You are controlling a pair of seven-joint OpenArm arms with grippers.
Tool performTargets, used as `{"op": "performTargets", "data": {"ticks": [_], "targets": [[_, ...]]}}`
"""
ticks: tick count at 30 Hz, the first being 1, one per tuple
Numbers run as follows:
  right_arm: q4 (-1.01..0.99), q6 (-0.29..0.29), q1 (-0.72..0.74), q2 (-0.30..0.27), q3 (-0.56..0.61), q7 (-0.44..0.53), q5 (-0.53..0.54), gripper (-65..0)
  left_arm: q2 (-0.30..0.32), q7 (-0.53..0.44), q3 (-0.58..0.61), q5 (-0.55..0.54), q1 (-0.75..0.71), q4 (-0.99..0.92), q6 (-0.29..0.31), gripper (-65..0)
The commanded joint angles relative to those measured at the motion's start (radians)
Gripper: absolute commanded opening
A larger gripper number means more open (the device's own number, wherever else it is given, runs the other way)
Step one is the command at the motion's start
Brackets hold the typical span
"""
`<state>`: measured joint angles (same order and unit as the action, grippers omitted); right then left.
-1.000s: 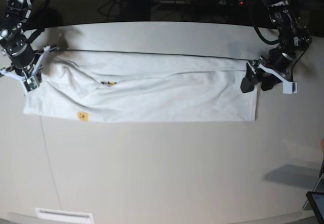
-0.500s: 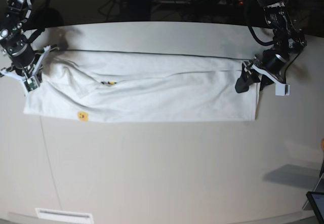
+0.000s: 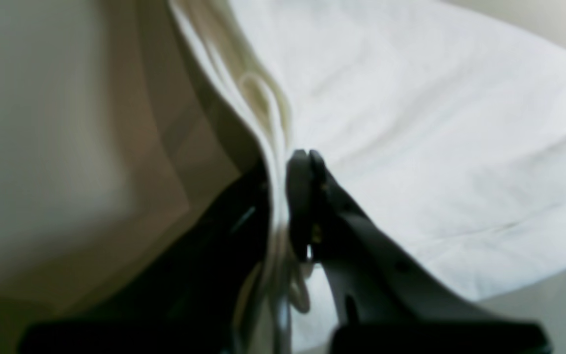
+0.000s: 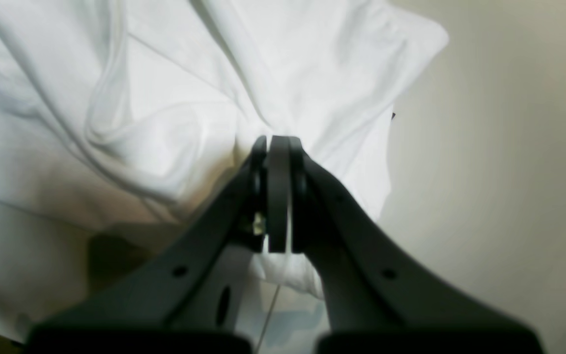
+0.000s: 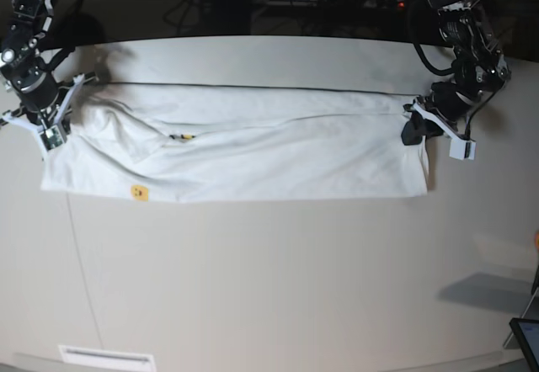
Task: Fold the T-shirt properly
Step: 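Grasp the strip's end with the left gripper and lift it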
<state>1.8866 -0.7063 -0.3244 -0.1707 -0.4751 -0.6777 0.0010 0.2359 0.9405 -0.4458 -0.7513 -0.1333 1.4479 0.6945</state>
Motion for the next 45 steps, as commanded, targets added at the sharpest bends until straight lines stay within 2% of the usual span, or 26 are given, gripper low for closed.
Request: {"op": "performTargets", "data": {"ticks": [1,6,9,14,17,24,29,35,42,45], "targets": [[0.015,0.008,0.006,-0.013,-0.003,0.022,0.014,-64.0,0.012,-0.016,-0.003,-0.004,0.007,0.037,0.004,-65.0],[0.018,0.008,0.009,-0.011,0.006,0.023,0.015,-64.4,0.016,-0.015,-0.003,0.005,0.008,0.096,0.004,-65.0],[0.018,0.008,0.009,-0.02,0.082,0.023,0.014,-64.6,0.018,-0.013,-0.003,0.005,0.01,0.109,0.004,-65.0],[0.008,0.008,0.028,-0.011,0.128,0.019,0.014,-64.6,0.018,-0.013,-0.003,0.005,0.004,0.109,0.004,-65.0],[-0.042,0.008,0.044,0.009,0.125,0.017,0.014,-64.6,0.02,-0.013,-0.003,0.005,0.002,0.11,0.004,-65.0],[-0.21,0.008,0.072,0.009,0.125,0.022,0.014,-64.6,0.021,-0.013,-0.005,0.005,0.002,0.113,0.004,-65.0],[-0.235,0.008,0.074,0.01,0.125,0.023,0.014,-64.6,0.021,-0.011,-0.003,0.005,-0.001,0.202,0.004,-65.0],[-0.233,0.008,0.074,0.021,0.125,0.023,0.014,-64.6,0.012,0.119,0.0,0.003,0.007,0.368,0.004,-65.0],[-0.229,0.008,0.074,0.023,0.126,0.023,0.014,-64.6,0.012,0.128,0.172,0.005,0.005,0.434,0.004,-65.0],[-0.229,0.008,0.074,0.023,0.126,0.022,0.014,-64.6,-0.016,0.128,0.23,0.005,0.008,0.434,0.004,-65.0]]}}
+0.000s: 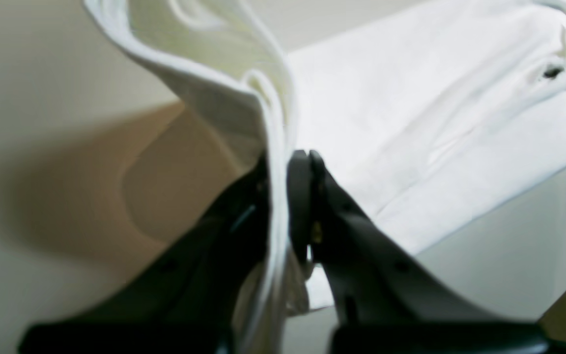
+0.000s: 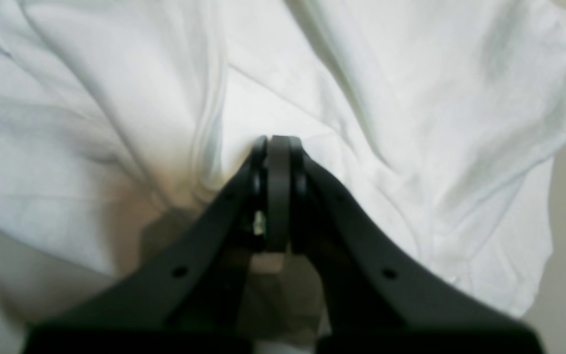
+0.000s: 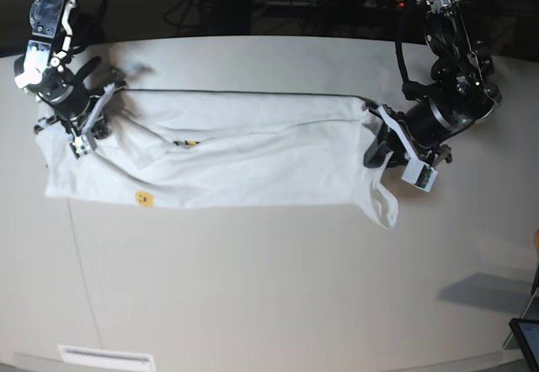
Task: Fold the T-shirt properly
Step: 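Grasp the strip's end with the left gripper and lift it, then carry the lifted end over the strip toward the right gripper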
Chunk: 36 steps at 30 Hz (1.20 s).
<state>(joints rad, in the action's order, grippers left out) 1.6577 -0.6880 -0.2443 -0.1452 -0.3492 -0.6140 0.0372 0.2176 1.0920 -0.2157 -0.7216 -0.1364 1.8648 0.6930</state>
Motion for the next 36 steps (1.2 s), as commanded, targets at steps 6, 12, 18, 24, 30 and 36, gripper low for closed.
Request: {"op": "performTargets", "data": {"ticks": [6,12,18,24,30,36], "targets": [[-0.001,-0.01,-0.007,-0.003,0.0,-0.043,-0.023,-64.6,-0.053,-0.023,0.115,-0.03,0.016,0.017,0.005,-65.0],[-0.001,-0.01,-0.007,-0.003,0.0,-0.043,-0.023,-64.6,-0.103,-0.026,0.255,-0.026,0.044,0.014,0.005,-65.0],[0.0,-0.01,-0.01,-0.003,-0.001,-0.045,-0.023,-64.6,-0.159,-0.028,0.316,-0.025,0.07,-0.004,-0.034,-65.0],[0.002,-0.01,-0.011,-0.003,-0.001,-0.045,-0.023,-64.6,-0.163,-0.029,0.375,-0.025,0.1,-0.083,-0.055,-65.0],[0.002,-0.01,-0.013,-0.004,-0.001,-0.045,-0.023,-64.6,-0.175,-0.029,0.379,-0.025,0.102,-0.13,-0.055,-65.0],[0.002,-0.01,-0.011,-0.004,-0.001,-0.045,-0.023,-64.6,-0.189,-0.031,0.379,-0.025,0.117,-0.179,-0.055,-65.0]]}}
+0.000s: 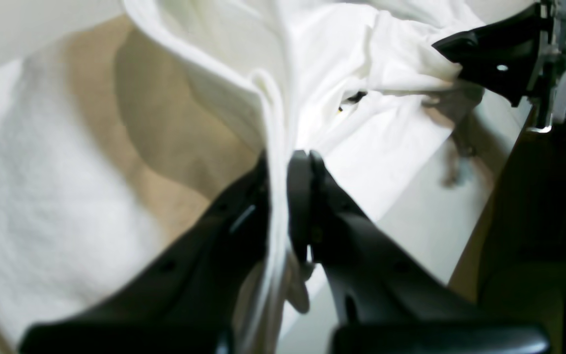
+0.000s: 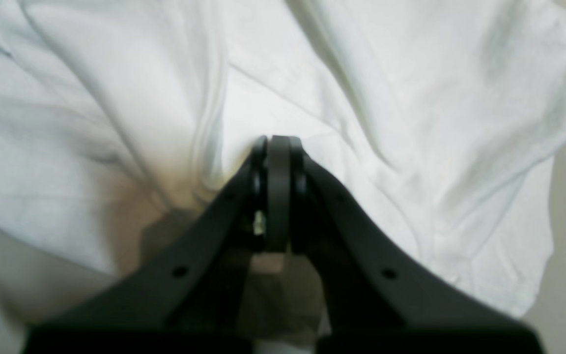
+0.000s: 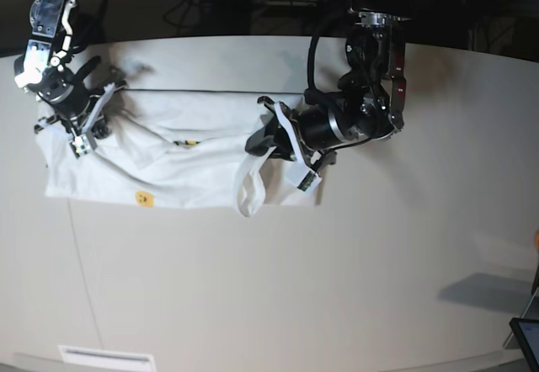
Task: Fold the T-shirt properly
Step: 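Carry the lifted end over the strip toward the right gripper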
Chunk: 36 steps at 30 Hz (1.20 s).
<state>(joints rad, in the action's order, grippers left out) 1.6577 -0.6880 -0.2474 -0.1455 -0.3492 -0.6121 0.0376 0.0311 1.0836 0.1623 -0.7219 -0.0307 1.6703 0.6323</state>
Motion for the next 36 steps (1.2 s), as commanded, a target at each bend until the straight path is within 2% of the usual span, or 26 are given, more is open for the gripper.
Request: {"op": "performTargets", "data": {"ticks": [1,12,14,18,22,25,30,33,36], "targets": [[0.002,-0.01,-0.008,-0.004,-0.001,-0.047,-0.023,-64.6,-0.004,-0.023,0.003,-0.025,0.019,0.012,0.005,-65.0],[0.002,-0.01,-0.008,-0.006,-0.001,-0.047,-0.023,-64.4,-0.04,-0.021,0.006,-0.029,0.03,-0.002,0.007,-65.0],[0.002,-0.01,-0.008,-0.006,-0.001,-0.047,-0.023,-64.4,-0.04,-0.021,0.006,-0.031,0.03,-0.002,0.008,-61.1],[0.002,-0.01,-0.008,-0.006,-0.001,-0.047,-0.023,-64.4,-0.04,-0.021,0.004,-0.031,0.028,-0.002,0.01,-45.0],[0.002,-0.01,-0.007,-0.006,-0.001,-0.047,-0.023,-64.3,-0.061,-0.021,0.004,-0.032,0.024,0.0,0.016,-36.1],[-0.001,-0.01,-0.005,-0.006,0.002,-0.047,-0.023,-64.3,-0.101,-0.018,0.006,-0.034,0.028,0.0,0.066,-34.9],[-0.003,-0.01,-0.005,-0.006,0.005,-0.047,-0.023,-64.3,-0.17,-0.015,0.053,-0.034,0.033,0.0,0.066,-34.9],[-0.003,-0.01,-0.005,-0.006,0.005,-0.048,-0.025,-64.1,-0.184,-0.015,0.159,-0.034,0.054,0.0,0.066,-35.3],[-0.003,-0.01,-0.005,-0.006,0.005,-0.048,-0.025,-64.1,-0.188,-0.02,0.196,-0.035,0.059,0.014,0.066,-35.4]]}}
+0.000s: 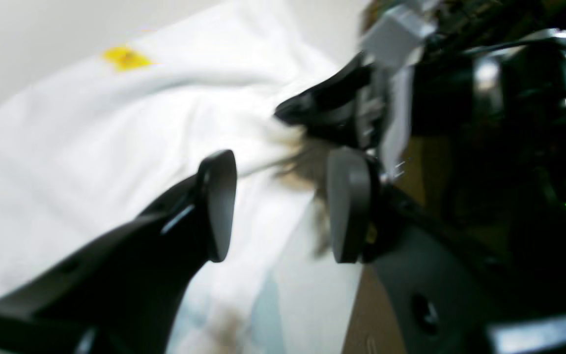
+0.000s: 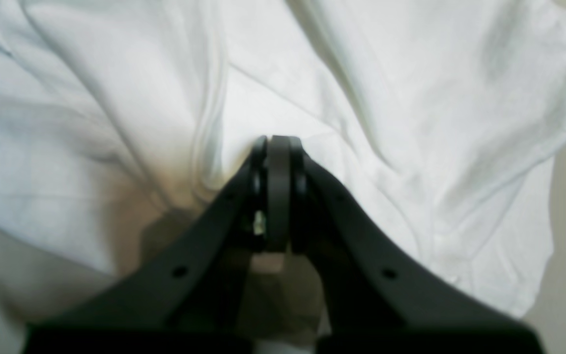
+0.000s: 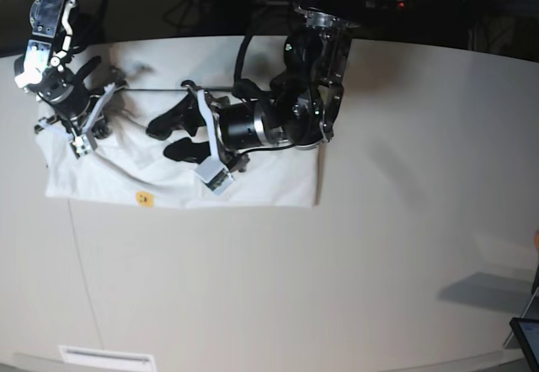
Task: Fold the T-shirt properly
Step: 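Carry the lifted end over the strip toward the right gripper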
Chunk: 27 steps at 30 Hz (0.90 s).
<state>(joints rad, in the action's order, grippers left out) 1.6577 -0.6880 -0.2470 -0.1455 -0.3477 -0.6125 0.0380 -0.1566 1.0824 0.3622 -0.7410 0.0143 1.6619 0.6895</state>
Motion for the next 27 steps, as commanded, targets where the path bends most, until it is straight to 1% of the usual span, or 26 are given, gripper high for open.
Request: {"op": "performTargets", "data": {"ticks": [1,3,6,9,10,11,12,14,15,16,18,19,23,27], "targets": [[-0.003,-0.01,-0.005,-0.006,0.003,-0.048,-0.025,-64.1,0.0,-0.018,-0.002,-0.028,0.016,0.033,0.009,-35.4],[-0.003,-0.01,-0.005,-0.006,0.003,-0.048,-0.025,-64.1,0.009,-0.018,-0.013,-0.05,0.019,0.063,0.009,-35.4],[0.003,-0.01,-0.005,-0.006,0.003,-0.048,-0.025,-64.1,0.056,-0.018,-0.067,-0.053,0.026,0.125,0.009,-35.6],[0.005,-0.01,-0.005,-0.006,0.005,-0.043,-0.025,-64.1,0.142,-0.018,-0.116,-0.053,0.025,0.149,0.009,-35.8],[0.005,-0.01,-0.005,-0.007,0.005,-0.043,-0.025,-64.1,0.18,-0.02,-0.125,-0.053,0.025,0.149,0.008,-36.6],[0.005,-0.01,-0.005,-0.007,0.005,-0.043,-0.025,-64.1,0.208,-0.021,-0.127,-0.053,0.025,0.149,-0.009,-39.1],[0.005,-0.01,-0.004,-0.009,0.005,-0.043,-0.025,-64.1,0.234,-0.021,-0.128,-0.053,0.025,0.149,-0.023,-43.7],[0.005,-0.01,0.004,-0.009,0.005,-0.043,-0.025,-64.1,0.269,-0.032,-0.128,-0.053,0.029,0.149,-0.037,-56.8],[0.005,-0.01,0.007,-0.009,0.005,-0.043,-0.025,-64.1,0.283,-0.055,-0.124,-0.051,0.032,0.148,-0.05,-63.7],[0.005,-0.01,0.008,-0.009,0.005,-0.043,-0.025,-64.1,0.297,-0.083,-0.116,-0.044,0.032,0.146,-0.064,-65.0],[0.005,-0.01,0.01,-0.006,0.005,-0.043,-0.025,-64.1,0.302,-0.126,-0.102,0.01,0.026,0.146,-0.084,-65.0],[0.005,-0.01,0.01,-0.006,0.005,-0.043,-0.025,-64.1,0.302,-0.138,-0.082,0.054,0.025,0.146,-0.086,-65.0],[0.005,-0.01,0.01,-0.006,0.005,-0.045,-0.025,-64.1,0.299,-0.146,0.028,0.235,0.019,0.145,-0.086,-65.0],[0.005,-0.01,0.007,-0.006,0.005,-0.045,-0.025,-64.1,0.272,-0.147,0.054,0.409,-0.01,0.145,-0.086,-65.0]]}}
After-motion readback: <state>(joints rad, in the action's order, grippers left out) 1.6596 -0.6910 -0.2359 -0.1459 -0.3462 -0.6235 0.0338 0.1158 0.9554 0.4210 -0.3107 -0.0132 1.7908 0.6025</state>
